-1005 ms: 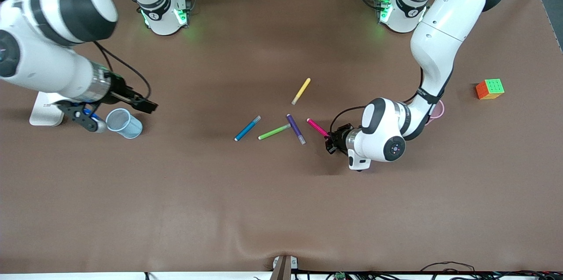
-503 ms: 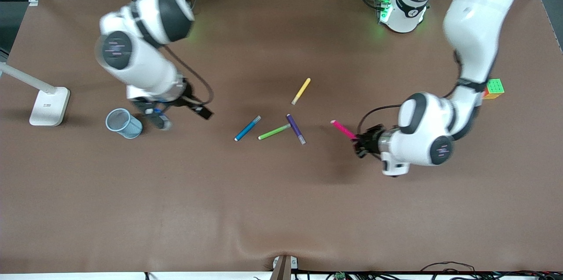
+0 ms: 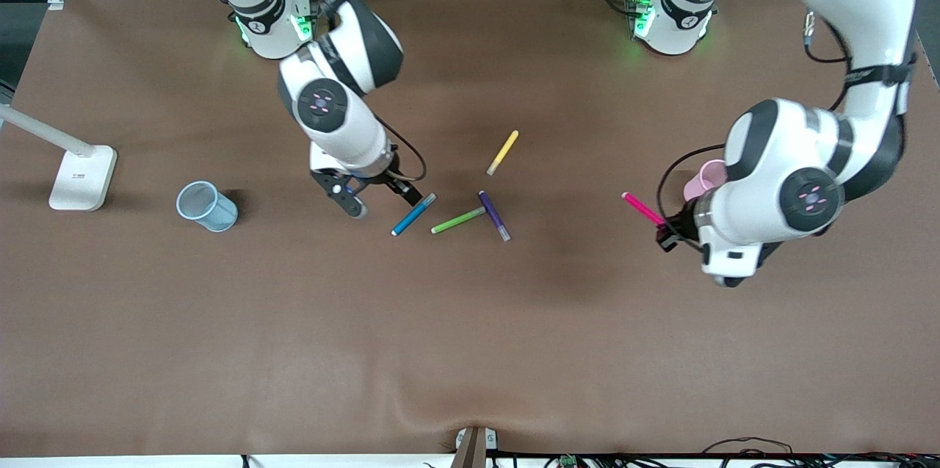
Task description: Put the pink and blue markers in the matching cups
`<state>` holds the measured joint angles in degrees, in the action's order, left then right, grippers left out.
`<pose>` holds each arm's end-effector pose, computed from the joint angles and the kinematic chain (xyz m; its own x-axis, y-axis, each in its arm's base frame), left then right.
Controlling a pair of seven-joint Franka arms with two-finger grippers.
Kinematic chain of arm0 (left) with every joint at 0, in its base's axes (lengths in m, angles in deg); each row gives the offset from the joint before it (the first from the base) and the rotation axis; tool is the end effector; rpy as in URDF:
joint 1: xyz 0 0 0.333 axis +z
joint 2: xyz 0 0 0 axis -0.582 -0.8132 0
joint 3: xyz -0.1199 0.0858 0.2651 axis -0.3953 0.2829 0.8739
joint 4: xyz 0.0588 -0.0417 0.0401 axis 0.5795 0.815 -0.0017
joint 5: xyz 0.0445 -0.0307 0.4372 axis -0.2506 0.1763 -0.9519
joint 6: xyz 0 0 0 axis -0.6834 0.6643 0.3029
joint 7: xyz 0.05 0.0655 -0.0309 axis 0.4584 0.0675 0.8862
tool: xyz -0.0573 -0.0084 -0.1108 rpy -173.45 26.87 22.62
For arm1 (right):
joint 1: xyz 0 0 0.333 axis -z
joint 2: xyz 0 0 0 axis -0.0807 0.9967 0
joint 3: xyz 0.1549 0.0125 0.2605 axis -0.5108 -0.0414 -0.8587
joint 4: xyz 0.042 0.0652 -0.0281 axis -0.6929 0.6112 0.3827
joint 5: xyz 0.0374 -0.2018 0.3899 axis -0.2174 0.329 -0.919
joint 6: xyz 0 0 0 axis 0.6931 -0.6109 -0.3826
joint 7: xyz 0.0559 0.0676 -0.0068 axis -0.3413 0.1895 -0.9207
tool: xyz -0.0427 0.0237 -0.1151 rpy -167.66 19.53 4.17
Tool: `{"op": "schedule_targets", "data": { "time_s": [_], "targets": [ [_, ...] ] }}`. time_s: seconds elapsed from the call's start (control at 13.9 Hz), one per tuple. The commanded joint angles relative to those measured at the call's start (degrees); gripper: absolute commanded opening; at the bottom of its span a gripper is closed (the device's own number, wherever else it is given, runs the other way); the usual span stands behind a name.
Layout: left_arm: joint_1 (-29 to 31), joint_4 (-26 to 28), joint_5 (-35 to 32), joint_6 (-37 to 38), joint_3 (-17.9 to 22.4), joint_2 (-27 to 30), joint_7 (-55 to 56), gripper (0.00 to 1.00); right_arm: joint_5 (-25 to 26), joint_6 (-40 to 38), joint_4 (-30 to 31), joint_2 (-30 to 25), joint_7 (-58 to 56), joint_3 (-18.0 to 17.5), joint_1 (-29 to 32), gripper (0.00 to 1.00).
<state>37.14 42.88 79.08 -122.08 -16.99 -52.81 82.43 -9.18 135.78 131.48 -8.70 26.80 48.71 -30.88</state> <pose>0.6728 -0.1593 0.3520 0.7631 0.6276 -0.1543 0.6223 -0.7779 -0.0869 0.5477 0.3953 0.2689 0.7074 -0.6951 -0.1281 -0.7019 -0.7122 -0.0122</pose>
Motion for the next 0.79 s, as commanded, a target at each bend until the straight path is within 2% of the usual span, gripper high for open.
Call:
{"op": "schedule_targets", "data": {
  "time_s": [0.0, 0.14, 0.29, 0.5, 0.65, 0.72],
  "targets": [
    [3.36, 6.33, -1.10, -0.36, -0.08, 8.06, -4.17, 0.00, 0.95, 2.36, -0.21, 3.09, 2.48, 0.83, -2.37, 0.99],
    [6.34, 8.96, -1.10, -1.06, -0.17, 11.32, -8.74, 0.00, 2.34, 2.54, -0.21, 5.28, 3.27, 0.83, -3.16, 0.97],
    [8.98, 14.39, -1.10, -5.26, -0.34, 15.70, -12.44, 0.00, 2.62, 4.81, -0.21, 7.05, 4.93, 0.83, -4.39, 0.90],
    [10.22, 20.39, -1.10, -10.64, -0.26, 19.94, -13.68, 0.00, 2.71, 7.80, -0.21, 9.68, 7.58, 0.91, -5.01, 0.76],
    [11.27, 23.54, -1.10, -13.27, -0.26, 21.78, -15.34, 0.00, 2.79, 8.87, -0.21, 10.91, 7.58, 0.92, -5.80, 0.61],
    [12.32, 26.00, -1.10, -16.24, -0.26, 23.01, -16.22, 0.00, 3.14, 9.22, -0.30, 11.36, 7.67, 0.92, -5.89, 0.58]
  ]
}}
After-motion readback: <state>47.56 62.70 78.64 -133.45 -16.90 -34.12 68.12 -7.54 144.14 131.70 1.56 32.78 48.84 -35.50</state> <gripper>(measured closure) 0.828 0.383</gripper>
